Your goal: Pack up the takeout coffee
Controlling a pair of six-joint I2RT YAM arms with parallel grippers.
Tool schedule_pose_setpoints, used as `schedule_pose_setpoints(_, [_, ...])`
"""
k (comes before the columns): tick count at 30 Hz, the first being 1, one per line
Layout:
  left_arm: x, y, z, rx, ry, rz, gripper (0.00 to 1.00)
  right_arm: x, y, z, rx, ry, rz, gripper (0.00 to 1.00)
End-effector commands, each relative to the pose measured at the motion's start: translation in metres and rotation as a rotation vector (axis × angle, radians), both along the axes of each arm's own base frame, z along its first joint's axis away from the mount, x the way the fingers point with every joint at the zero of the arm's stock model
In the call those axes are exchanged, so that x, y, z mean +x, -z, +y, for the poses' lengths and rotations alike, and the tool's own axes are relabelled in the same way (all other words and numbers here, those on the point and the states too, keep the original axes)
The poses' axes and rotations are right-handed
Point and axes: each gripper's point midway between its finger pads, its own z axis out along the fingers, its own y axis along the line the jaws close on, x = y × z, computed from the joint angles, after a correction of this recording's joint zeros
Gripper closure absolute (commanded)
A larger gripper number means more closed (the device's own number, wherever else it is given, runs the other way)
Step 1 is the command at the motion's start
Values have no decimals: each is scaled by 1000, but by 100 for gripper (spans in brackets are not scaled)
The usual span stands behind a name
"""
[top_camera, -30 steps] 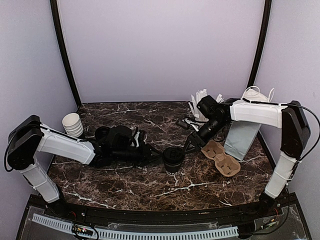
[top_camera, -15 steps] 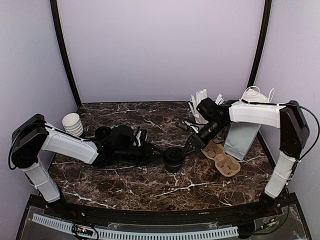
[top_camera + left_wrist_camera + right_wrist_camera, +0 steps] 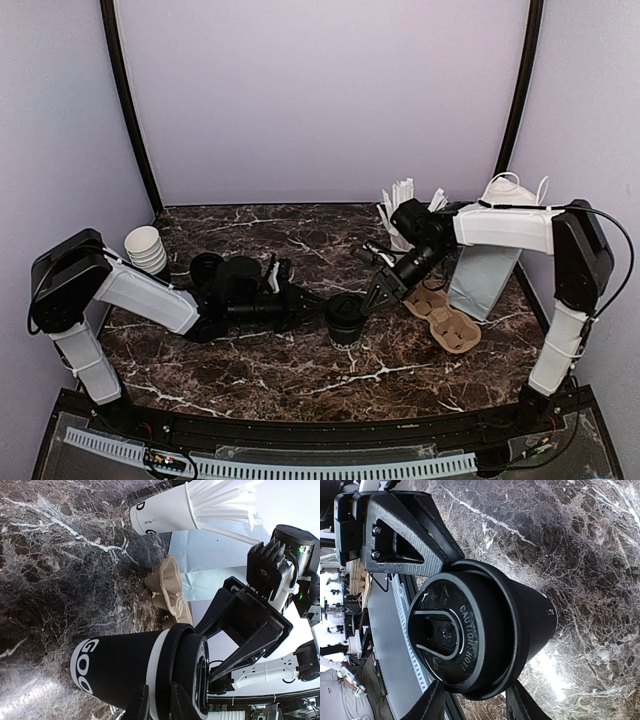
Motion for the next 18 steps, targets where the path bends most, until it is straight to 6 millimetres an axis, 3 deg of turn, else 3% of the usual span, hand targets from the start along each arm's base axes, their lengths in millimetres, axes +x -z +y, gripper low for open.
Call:
schedule_pose_setpoints(1, [-39,85,24,243,83,180,85,2,60,-18,-190,-27,-49,57])
schedule_pose_setpoints(3, [-29,71,12,241,109,120,84,-8,33,-5,-81,-70,-50,55])
schedule_pose_setpoints(5, [-20,60,4,248,128,64,83,-15,18,-1,-37,-93,-75,53])
schedule_pose_setpoints(11, [1,19,-16,212,165,-76,78,-36,-3,-2,39,-152,-70,42])
schedule_pose_setpoints(14, [13,-8,-23,192,168,-154,72,-40,-16,-2,71,-168,-84,39])
schedule_pose_setpoints(18, [24,-41,-28,162,166,-233,65,-41,-18,-6,63,-177,-100,36])
